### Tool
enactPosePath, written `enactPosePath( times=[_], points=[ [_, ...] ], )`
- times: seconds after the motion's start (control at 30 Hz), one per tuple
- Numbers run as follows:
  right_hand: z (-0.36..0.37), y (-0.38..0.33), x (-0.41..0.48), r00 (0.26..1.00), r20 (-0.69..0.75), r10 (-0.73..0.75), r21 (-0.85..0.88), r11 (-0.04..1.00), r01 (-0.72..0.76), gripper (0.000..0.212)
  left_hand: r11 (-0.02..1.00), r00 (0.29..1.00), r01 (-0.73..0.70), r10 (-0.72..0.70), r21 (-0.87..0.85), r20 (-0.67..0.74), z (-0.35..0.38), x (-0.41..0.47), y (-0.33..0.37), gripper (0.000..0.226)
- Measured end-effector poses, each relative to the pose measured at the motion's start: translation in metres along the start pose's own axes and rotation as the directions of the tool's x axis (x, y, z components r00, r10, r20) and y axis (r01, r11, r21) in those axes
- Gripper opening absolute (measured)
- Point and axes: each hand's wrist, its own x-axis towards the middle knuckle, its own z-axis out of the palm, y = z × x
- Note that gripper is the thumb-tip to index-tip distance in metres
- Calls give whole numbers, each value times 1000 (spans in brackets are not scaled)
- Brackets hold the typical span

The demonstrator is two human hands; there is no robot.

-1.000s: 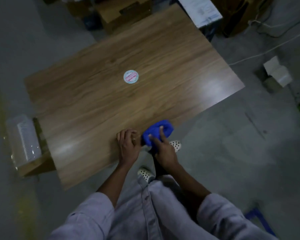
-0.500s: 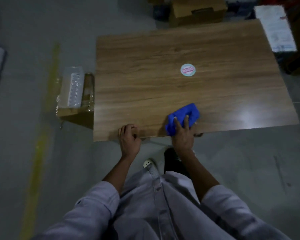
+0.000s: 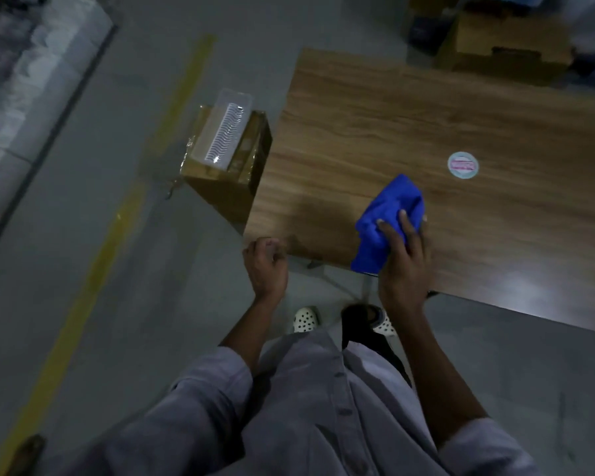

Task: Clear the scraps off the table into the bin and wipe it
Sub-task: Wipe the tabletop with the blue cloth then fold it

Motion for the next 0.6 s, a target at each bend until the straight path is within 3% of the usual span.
enactPosePath(
  times=[0.07, 0.17, 0.3, 0.43, 0.5, 0.53, 0.6],
  points=[
    [28, 1, -10, 984, 166, 62, -102, 994, -45, 55, 999, 999, 39, -40, -10, -12, -2, -3, -7, 32],
    [81, -6, -37, 901, 420, 108, -129, 990, -58, 53, 999, 999, 50, -50, -8, -9, -3, -11, -18, 33],
    [126, -48, -41, 776, 608, -165, 4, 979, 206, 48, 999, 1000, -3, 4, 37, -27, -8, -20, -29, 29],
    [160, -81, -5, 660, 676, -328, 133, 935, 328, 30, 993, 994, -85, 91, 79, -66, -17, -21, -30, 20],
    [165, -91, 16, 597, 703, -387, 212, 915, 344, 38, 995, 988, -81, 88, 62, -124, -21, -13, -26, 20],
    [162, -93, 26, 592, 691, -415, 254, 906, 338, 44, 996, 985, -76, 83, 51, -154, -23, -8, -22, 21],
    [149, -95, 42, 682, 592, -429, 288, 903, 318, 55, 994, 974, -100, 107, 44, -202, -26, 3, -18, 20]
  ],
)
